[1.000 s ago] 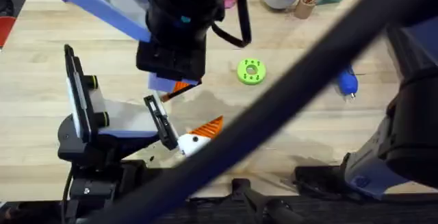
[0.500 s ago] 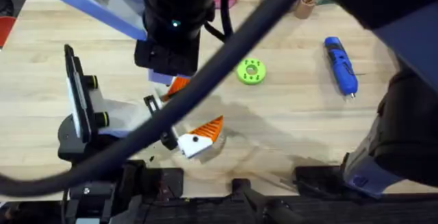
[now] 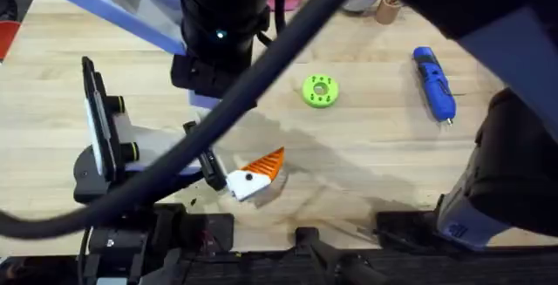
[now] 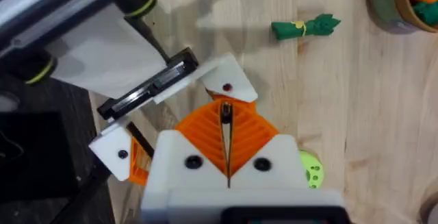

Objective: Pick up the gripper from the table and insert it into the empty holder that is missing its gripper. Then pick up a screw, insert it into the mounting hole, and use the screwdriver to tighten it. Finally, clean up the table by picking up the vegetable and placing it into the bucket.

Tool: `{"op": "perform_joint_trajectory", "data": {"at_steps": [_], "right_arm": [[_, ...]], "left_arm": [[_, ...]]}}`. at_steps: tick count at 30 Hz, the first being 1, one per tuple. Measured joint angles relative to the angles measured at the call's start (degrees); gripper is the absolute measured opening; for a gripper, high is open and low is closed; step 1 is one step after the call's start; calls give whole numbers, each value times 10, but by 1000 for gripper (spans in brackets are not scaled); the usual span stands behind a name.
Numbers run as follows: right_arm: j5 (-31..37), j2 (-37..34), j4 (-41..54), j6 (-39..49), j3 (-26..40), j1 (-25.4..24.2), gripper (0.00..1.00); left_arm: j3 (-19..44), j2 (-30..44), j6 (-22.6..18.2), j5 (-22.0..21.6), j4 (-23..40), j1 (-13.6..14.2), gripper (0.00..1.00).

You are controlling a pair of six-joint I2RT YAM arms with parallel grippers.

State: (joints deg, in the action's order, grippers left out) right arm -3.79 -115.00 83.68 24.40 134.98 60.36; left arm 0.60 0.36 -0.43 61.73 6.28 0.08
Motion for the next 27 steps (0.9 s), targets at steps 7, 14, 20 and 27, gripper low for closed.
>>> {"op": "perform_joint_trajectory", "data": {"at_steps": [7, 14, 20, 27], "right_arm": [[-1, -9, 1, -2, 0, 0, 6], [-1, -11, 1, -2, 0, 0, 6], [-1, -23, 0, -1, 0, 0, 6], [-1, -32, -1, -1, 0, 0, 6]], "left_arm": [[0, 0, 0, 0, 0, 0, 985], [0, 0, 0, 0, 0, 0, 985], [0, 0, 0, 0, 0, 0, 985], [0, 0, 0, 0, 0, 0, 985]]}}
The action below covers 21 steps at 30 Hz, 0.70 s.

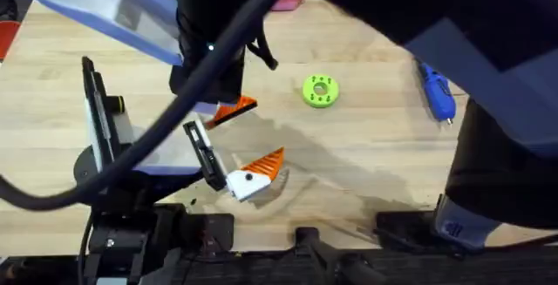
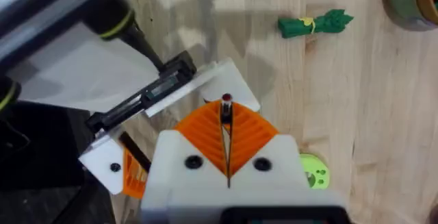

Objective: Pick up the gripper from the table and insert it into the empty holder that is missing its gripper. Then pick up a screw, insert it into the mounting hole, and use the screwdriver to tighten it. Finally, clean up the table by picking up the vegetable and placing it into the bucket.

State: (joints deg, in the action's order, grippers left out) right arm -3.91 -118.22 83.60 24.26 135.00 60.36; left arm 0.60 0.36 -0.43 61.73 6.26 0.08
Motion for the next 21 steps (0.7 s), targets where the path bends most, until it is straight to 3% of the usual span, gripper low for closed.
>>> {"op": "perform_joint_trajectory", "data": {"at_steps": [21], "right_arm": [[0, 0, -5, 0, 0, 0, 6]], "left_arm": [[0, 0, 0, 0, 0, 0, 985]]}}
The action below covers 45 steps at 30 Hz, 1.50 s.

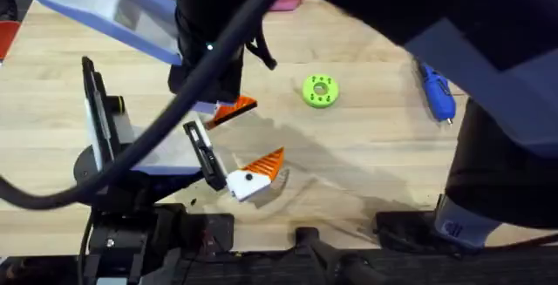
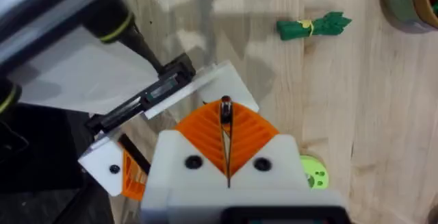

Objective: Pick up the gripper from the table and insert it into the empty holder that is missing its gripper. Then pick up a screw, insert it into the mounting hole, and use the screwdriver to tighten it. Finally, clean up the table by picking up the vegetable and placing it into the bucket.

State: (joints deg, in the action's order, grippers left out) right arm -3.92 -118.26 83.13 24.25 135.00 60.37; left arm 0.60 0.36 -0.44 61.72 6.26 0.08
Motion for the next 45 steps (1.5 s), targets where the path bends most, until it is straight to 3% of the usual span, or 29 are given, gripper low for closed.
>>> {"op": "perform_joint_trajectory", "data": {"at_steps": [45], "right_arm": [[0, -18, 5, -2, 0, 3, 6]], "left_arm": [[0, 0, 0, 0, 0, 0, 985]]}}
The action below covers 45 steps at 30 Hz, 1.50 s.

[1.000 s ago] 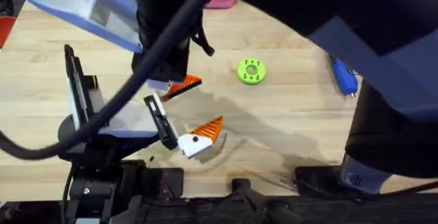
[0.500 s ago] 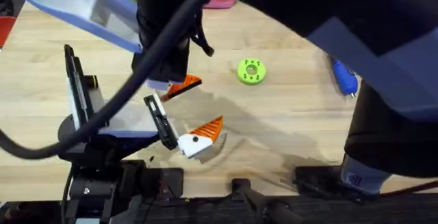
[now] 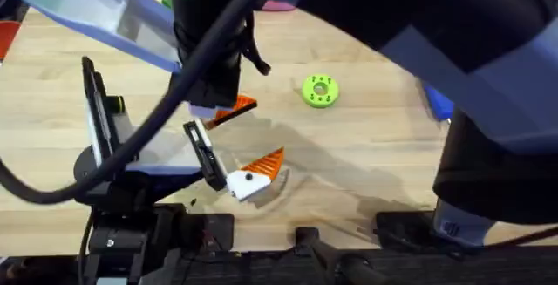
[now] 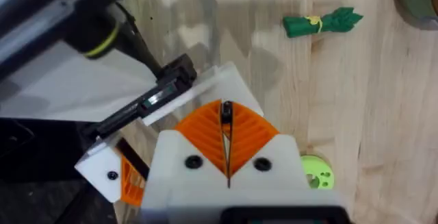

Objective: Pick up the gripper from the table and insert it into the empty holder that is missing its gripper. Then pick up a screw, insert it into the mounting hole, and use the screwdriver to tighten it. Finally, clean up the table by picking up the vegetable and placing it into the bucket.

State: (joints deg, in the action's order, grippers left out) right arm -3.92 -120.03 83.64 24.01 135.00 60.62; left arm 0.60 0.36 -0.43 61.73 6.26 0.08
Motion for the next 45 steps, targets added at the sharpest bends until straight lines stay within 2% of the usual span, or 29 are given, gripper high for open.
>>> {"op": "perform_joint_trajectory", "data": {"at_steps": [27, 28, 32, 33, 35, 40, 45], "right_arm": [[0, -22, -1, -8, 2, 2, 22], [0, -22, -1, -10, 2, 2, 121], [16, -22, 4, -10, 5, -3, 713], [21, -22, 4, -9, 7, -7, 824], [21, -22, 4, -10, 8, -11, 859], [21, -16, 4, -14, 8, -11, 868], [11, 4, 2, -63, 8, -19, 872]], "left_arm": [[0, 1, 7, 1, 1, 0, 985], [0, 1, 7, 2, 1, 0, 985], [0, 1, 7, 2, 1, 0, 985], [0, 1, 7, 2, 1, 0, 985], [0, 1, 7, 2, 1, 0, 986], [0, 1, 4, 2, 0, 0, 985], [0, 1, 4, 2, 0, 0, 985]]}}
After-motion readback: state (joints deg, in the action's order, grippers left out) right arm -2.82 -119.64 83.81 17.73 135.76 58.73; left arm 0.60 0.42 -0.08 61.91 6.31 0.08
